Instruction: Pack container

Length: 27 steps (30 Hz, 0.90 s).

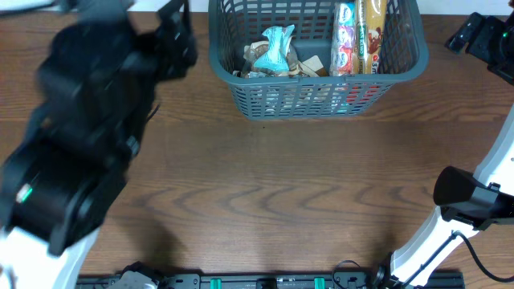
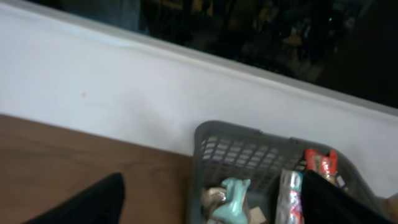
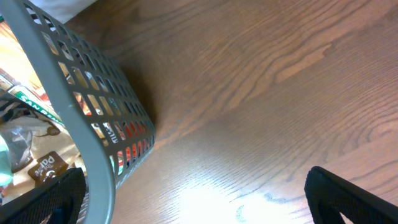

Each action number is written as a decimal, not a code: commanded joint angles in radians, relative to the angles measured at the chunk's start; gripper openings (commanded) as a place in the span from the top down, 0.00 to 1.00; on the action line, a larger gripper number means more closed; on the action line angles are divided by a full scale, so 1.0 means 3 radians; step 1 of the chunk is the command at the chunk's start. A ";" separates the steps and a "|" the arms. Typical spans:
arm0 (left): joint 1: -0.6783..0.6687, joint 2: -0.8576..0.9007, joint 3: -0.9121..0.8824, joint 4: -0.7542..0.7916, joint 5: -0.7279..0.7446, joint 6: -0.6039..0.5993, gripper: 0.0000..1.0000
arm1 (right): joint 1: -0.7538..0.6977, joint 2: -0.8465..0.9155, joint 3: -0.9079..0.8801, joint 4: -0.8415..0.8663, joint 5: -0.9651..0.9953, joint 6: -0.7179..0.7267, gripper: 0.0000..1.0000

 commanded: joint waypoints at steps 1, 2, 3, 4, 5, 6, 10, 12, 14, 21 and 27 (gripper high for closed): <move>0.0011 -0.0205 -0.0006 -0.0263 -0.0072 0.0065 0.17 | -0.0014 -0.0009 -0.0003 -0.0010 -0.0011 -0.0019 0.01; 0.0011 -0.0270 -0.0006 -0.0362 -0.0072 0.0065 0.16 | -0.0014 -0.0009 -0.0004 -0.0010 -0.0013 -0.0020 0.01; 0.0011 -0.0364 -0.0008 -0.0506 -0.0071 0.0062 0.16 | -0.0014 -0.0009 -0.0003 -0.0010 -0.0013 -0.0019 0.01; 0.0011 -0.0456 -0.0008 -0.0641 -0.0071 0.0062 0.15 | -0.0014 -0.0009 -0.0004 -0.0011 -0.0011 -0.0019 0.02; 0.0011 -0.0539 -0.0008 -0.0754 -0.0072 0.0064 0.15 | -0.0014 -0.0009 -0.0004 -0.0010 -0.0011 -0.0019 0.01; 0.0011 -0.0618 -0.0008 -0.0852 -0.0072 0.0064 0.15 | -0.0014 -0.0009 -0.0004 -0.0010 -0.0011 -0.0020 0.01; 0.0011 -0.0958 -0.0008 -0.1127 -0.0071 0.0062 0.15 | -0.0014 -0.0009 -0.0003 -0.0010 -0.0011 -0.0020 0.01; 0.0011 -0.1119 -0.0008 -0.1225 -0.0071 0.0061 0.15 | -0.0014 -0.0009 -0.0003 -0.0010 -0.0011 -0.0019 0.01; 0.0011 -0.1255 -0.0008 -0.1320 -0.0071 0.0062 0.15 | -0.0014 -0.0009 -0.0003 -0.0010 -0.0011 -0.0019 0.01; 0.0011 -0.1570 -0.0008 -0.1769 -0.0071 0.0064 0.01 | -0.0014 -0.0009 -0.0004 -0.0010 -0.0011 -0.0019 0.01; 0.0011 -0.1637 -0.0006 -0.2295 -0.0071 0.0064 0.01 | -0.0014 -0.0009 -0.0004 -0.0010 -0.0013 -0.0020 0.01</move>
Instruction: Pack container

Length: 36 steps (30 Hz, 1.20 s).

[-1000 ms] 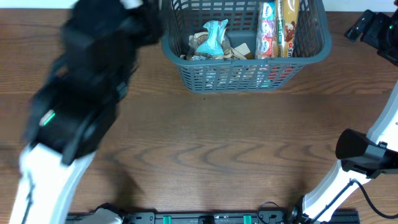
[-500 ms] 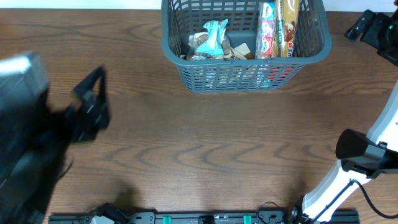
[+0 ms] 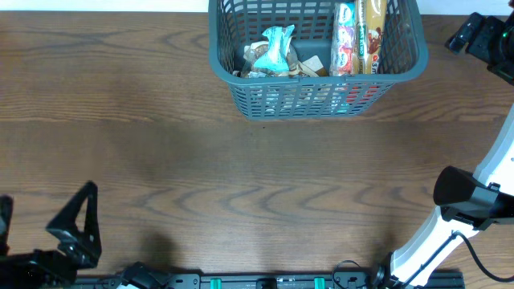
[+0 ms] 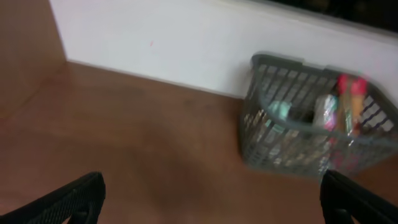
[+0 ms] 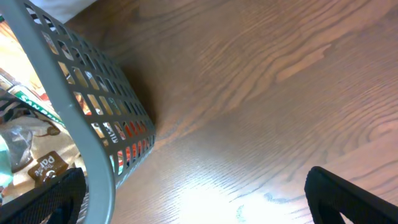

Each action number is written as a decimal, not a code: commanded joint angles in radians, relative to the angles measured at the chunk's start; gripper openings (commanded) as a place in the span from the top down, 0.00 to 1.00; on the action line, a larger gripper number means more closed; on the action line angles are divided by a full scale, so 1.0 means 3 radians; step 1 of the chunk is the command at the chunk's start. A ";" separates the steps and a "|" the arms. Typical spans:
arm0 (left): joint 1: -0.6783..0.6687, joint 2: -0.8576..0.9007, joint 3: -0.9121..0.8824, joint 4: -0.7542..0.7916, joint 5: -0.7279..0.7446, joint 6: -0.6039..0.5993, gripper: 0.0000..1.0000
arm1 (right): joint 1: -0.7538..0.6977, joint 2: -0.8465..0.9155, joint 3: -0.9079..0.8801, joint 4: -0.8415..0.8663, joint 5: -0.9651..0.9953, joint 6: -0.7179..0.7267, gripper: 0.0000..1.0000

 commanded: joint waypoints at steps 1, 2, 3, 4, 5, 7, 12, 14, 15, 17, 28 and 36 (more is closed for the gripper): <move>0.0011 -0.0009 -0.0004 -0.0211 -0.0027 0.0019 0.01 | -0.0014 -0.0009 -0.0004 -0.0009 -0.0011 -0.0020 0.01; 0.0011 -0.0009 -0.0013 -0.0294 -0.0027 0.0020 0.01 | -0.0014 -0.0009 -0.0003 -0.0009 -0.0011 -0.0020 0.01; 0.0011 -0.0009 -0.0013 -0.0334 -0.0028 0.0020 0.01 | -0.0014 -0.0009 -0.0004 -0.0009 -0.0011 -0.0020 0.01; 0.0011 -0.0009 -0.0013 -0.0341 -0.0029 0.0023 0.01 | -0.0014 -0.0009 -0.0004 -0.0010 -0.0011 -0.0020 0.01; 0.0011 -0.0009 -0.0013 -0.0331 -0.0033 0.0024 0.01 | -0.0014 -0.0009 -0.0004 -0.0009 -0.0011 -0.0019 0.01; 0.0011 -0.0009 -0.0017 -0.0276 -0.0074 0.0104 0.01 | -0.0014 -0.0009 -0.0003 -0.0009 -0.0011 -0.0019 0.01; 0.0080 -0.0028 -0.0189 0.0083 -0.0076 0.0622 0.01 | -0.0014 -0.0009 -0.0004 -0.0009 -0.0013 -0.0019 0.01; 0.0217 -0.0076 -0.0331 0.0285 -0.0043 0.0744 0.01 | -0.0014 -0.0009 -0.0003 -0.0009 -0.0011 -0.0020 0.01; 0.0301 -0.0125 -0.0430 0.0417 0.0039 0.0866 0.01 | -0.0014 -0.0009 -0.0003 -0.0009 -0.0011 -0.0019 0.01; 0.0465 -0.0256 -0.0665 0.0688 0.0266 0.1124 0.01 | -0.0014 -0.0009 -0.0003 -0.0010 -0.0011 -0.0020 0.01; 0.1408 -0.1732 -0.3086 0.2407 0.1409 0.1892 0.01 | -0.0014 -0.0009 -0.0004 -0.0009 -0.0013 -0.0019 0.01; 0.1517 -0.2416 -0.4508 0.3477 0.1559 0.1857 0.01 | -0.0014 -0.0009 -0.0003 -0.0009 -0.0011 -0.0019 0.01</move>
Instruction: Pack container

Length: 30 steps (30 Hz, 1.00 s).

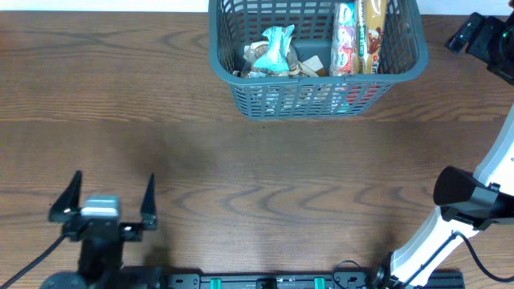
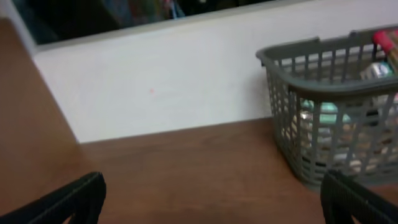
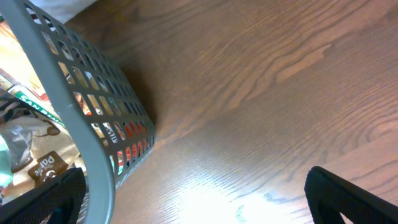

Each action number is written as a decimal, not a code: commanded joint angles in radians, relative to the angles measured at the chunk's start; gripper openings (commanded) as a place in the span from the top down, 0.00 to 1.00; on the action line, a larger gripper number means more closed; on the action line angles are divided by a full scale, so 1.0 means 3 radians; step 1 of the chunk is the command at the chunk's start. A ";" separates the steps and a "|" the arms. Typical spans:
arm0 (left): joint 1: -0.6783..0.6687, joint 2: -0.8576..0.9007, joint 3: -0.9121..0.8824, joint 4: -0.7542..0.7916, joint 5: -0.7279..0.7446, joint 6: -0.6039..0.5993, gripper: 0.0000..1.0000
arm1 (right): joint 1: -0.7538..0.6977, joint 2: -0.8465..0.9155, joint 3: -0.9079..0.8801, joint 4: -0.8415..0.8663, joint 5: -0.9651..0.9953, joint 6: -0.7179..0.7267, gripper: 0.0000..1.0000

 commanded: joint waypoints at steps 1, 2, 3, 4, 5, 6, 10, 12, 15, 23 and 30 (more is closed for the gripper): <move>0.0027 -0.0197 -0.0408 0.0378 0.0127 -0.0036 0.01 | -0.0014 -0.0009 -0.0003 -0.0009 -0.0011 -0.0019 0.01; 0.0027 -0.0233 -0.0544 0.0551 0.0118 -0.0099 0.01 | -0.0014 -0.0009 -0.0004 -0.0009 -0.0011 -0.0019 0.01; 0.0027 -0.0254 -0.0652 0.0696 0.0120 -0.0134 0.01 | -0.0014 -0.0009 -0.0003 -0.0009 -0.0013 -0.0019 0.01; 0.0027 -0.0268 -0.0755 0.0841 0.0120 -0.0191 0.01 | -0.0014 -0.0009 -0.0004 -0.0009 -0.0011 -0.0019 0.01; 0.0027 -0.0276 -0.0866 0.0997 0.0120 -0.0229 0.01 | -0.0014 -0.0009 -0.0004 -0.0009 -0.0011 -0.0019 0.01; 0.0027 -0.0276 -0.0954 0.1128 0.0120 -0.0253 0.01 | -0.0014 -0.0009 -0.0003 -0.0009 -0.0011 -0.0019 0.01; 0.0027 -0.0277 -0.1255 0.1535 0.0120 -0.0275 0.01 | -0.0014 -0.0009 -0.0004 -0.0009 -0.0011 -0.0019 0.01; 0.0027 -0.0277 -0.1349 0.1602 0.0118 -0.0273 0.01 | -0.0014 -0.0009 -0.0003 -0.0009 -0.0011 -0.0019 0.01; 0.0027 -0.0298 -0.1445 0.1606 0.0116 -0.0273 0.01 | -0.0014 -0.0009 -0.0003 -0.0009 -0.0013 -0.0019 0.01; 0.0058 -0.0345 -0.1649 0.1682 -0.0062 -0.0273 0.01 | -0.0014 -0.0009 -0.0004 -0.0009 -0.0011 -0.0020 0.01; 0.0085 -0.0345 -0.1788 0.1680 -0.0341 -0.0273 0.01 | -0.0014 -0.0009 -0.0004 -0.0010 -0.0011 -0.0019 0.01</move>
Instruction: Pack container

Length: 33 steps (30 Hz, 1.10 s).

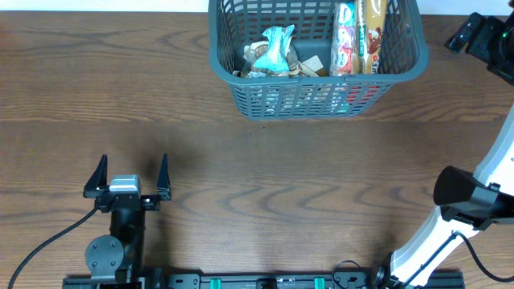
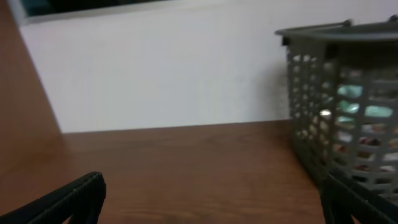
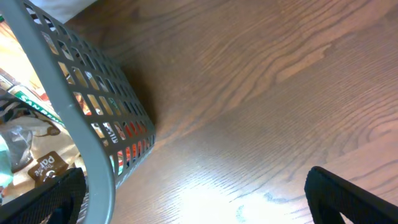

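A grey plastic basket point(image 1: 317, 92) stands at the back middle of the wooden table. It holds a teal packet point(image 1: 277, 44), two long snack packets point(image 1: 344, 36) and other wrappers. My left gripper point(image 1: 132, 162) is low at the front left, far from the basket, open and empty. The left wrist view has the basket point(image 2: 323, 112) at its right edge, beyond the left gripper point(image 2: 211, 196). My right gripper point(image 1: 470, 34) is at the back right beside the basket. Its wrist view shows the right gripper point(image 3: 193, 190) open over bare wood, next to the basket's corner point(image 3: 81, 118).
The right arm's white and black base point(image 1: 466, 201) stands at the front right. A white wall point(image 2: 155, 68) runs behind the table's far edge. Bare wood point(image 1: 265, 185) lies between the basket and the front edge.
My left gripper has moved a little to the right and away from the front edge, still open. In its wrist view the basket looks larger and further right. The right arm has not moved.
My left arm was first a large blur high over the table's left side near the basket. Then it was down at the front left corner, then standing open at the front left, and now slightly further right. The basket's contents and the right arm stayed the same.
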Each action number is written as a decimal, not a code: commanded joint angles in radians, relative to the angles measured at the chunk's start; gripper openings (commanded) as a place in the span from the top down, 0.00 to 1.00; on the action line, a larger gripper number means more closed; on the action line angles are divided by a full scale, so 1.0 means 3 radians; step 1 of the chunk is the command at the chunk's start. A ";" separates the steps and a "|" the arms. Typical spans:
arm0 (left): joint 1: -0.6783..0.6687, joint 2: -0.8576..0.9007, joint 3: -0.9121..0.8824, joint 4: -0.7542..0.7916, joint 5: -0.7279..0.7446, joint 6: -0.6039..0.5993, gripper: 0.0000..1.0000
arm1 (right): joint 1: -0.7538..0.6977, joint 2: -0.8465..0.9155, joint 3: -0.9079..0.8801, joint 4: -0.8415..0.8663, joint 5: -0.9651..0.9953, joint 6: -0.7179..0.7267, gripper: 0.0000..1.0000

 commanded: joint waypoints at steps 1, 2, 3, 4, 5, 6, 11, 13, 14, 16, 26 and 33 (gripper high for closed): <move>0.0053 -0.0036 -0.0099 0.0028 -0.0193 -0.0018 0.01 | -0.0014 -0.0009 -0.0004 -0.0010 -0.0011 -0.0019 0.01; 0.0072 -0.0036 -0.0127 0.0027 -0.0192 -0.0019 0.02 | -0.0014 -0.0009 -0.0003 -0.0009 -0.0013 -0.0019 0.01; 0.0089 -0.0036 -0.0153 0.0028 -0.0192 -0.0022 0.01 | -0.0014 -0.0009 -0.0003 -0.0009 -0.0011 -0.0019 0.01; 0.0108 -0.0036 -0.0182 0.0027 -0.0192 -0.0050 0.01 | -0.0014 -0.0009 -0.0003 -0.0009 -0.0011 -0.0019 0.01; 0.0125 -0.0036 -0.0209 0.0028 -0.0191 -0.0074 0.02 | -0.0014 -0.0009 -0.0004 -0.0009 -0.0011 -0.0019 0.01; 0.0142 -0.0036 -0.0238 0.0027 -0.0192 -0.0097 0.01 | -0.0014 -0.0009 -0.0003 -0.0010 -0.0011 -0.0020 0.01; 0.0161 -0.0036 -0.0373 0.0025 -0.0191 -0.0120 0.01 | -0.0014 -0.0009 -0.0004 -0.0009 -0.0011 -0.0020 0.01; 0.0161 -0.0036 -0.0446 0.0023 -0.0189 -0.0122 0.01 | -0.0014 -0.0009 -0.0003 -0.0009 -0.0011 -0.0020 0.01; 0.0161 -0.0036 -0.0444 -0.0093 -0.0188 -0.0135 0.01 | -0.0014 -0.0009 -0.0004 -0.0010 -0.0011 -0.0019 0.01; 0.0161 -0.0036 -0.0444 -0.0237 -0.0189 -0.0142 0.01 | -0.0014 -0.0009 -0.0003 -0.0009 -0.0011 -0.0019 0.01; 0.0161 -0.0036 -0.0444 -0.0273 -0.0165 -0.0118 0.02 | -0.0014 -0.0009 -0.0003 -0.0009 -0.0011 -0.0019 0.01; 0.0161 -0.0029 -0.0444 -0.0273 -0.0167 -0.0118 0.01 | -0.0014 -0.0009 -0.0003 -0.0009 -0.0013 -0.0019 0.01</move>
